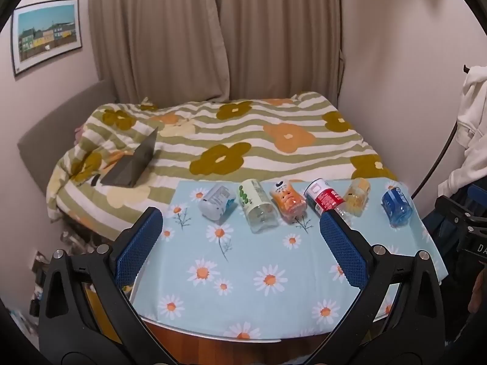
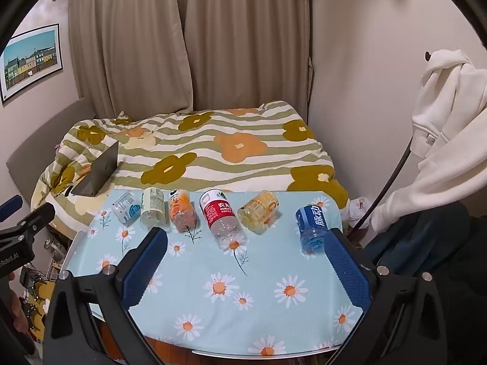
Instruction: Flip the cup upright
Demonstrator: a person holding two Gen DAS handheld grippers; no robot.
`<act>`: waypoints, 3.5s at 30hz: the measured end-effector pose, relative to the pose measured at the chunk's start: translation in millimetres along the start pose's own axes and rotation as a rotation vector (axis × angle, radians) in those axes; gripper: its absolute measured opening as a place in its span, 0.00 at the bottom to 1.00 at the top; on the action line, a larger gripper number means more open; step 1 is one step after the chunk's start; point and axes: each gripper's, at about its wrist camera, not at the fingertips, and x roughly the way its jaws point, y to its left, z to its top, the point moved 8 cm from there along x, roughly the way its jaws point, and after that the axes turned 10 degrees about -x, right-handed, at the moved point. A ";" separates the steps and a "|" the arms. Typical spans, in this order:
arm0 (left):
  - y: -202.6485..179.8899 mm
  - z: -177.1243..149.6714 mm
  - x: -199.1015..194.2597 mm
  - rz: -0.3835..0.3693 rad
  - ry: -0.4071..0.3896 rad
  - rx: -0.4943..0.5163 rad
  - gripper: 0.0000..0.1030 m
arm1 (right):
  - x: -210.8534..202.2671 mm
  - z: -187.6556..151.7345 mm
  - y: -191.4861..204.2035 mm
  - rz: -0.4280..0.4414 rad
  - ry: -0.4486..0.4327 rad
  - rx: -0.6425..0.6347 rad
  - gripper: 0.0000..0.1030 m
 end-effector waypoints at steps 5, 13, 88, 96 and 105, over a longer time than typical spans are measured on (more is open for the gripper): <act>0.4 -1.8 -0.7 0.000 -0.004 -0.001 1.00 | 0.4 -0.2 0.6 -0.006 0.002 -0.006 1.00; 0.8 0.6 0.8 -0.003 -0.010 0.008 1.00 | 0.8 -0.1 0.4 -0.003 0.003 -0.001 1.00; 0.9 0.9 0.1 0.002 -0.012 0.009 1.00 | 0.9 2.1 -0.4 0.007 -0.004 0.004 1.00; -13.3 -9.5 8.8 0.022 0.033 -0.026 1.00 | 10.9 9.1 -7.2 0.032 0.008 -0.005 1.00; -21.6 -5.7 52.2 0.053 0.123 -0.110 1.00 | 43.9 14.5 -19.5 0.084 0.053 -0.068 1.00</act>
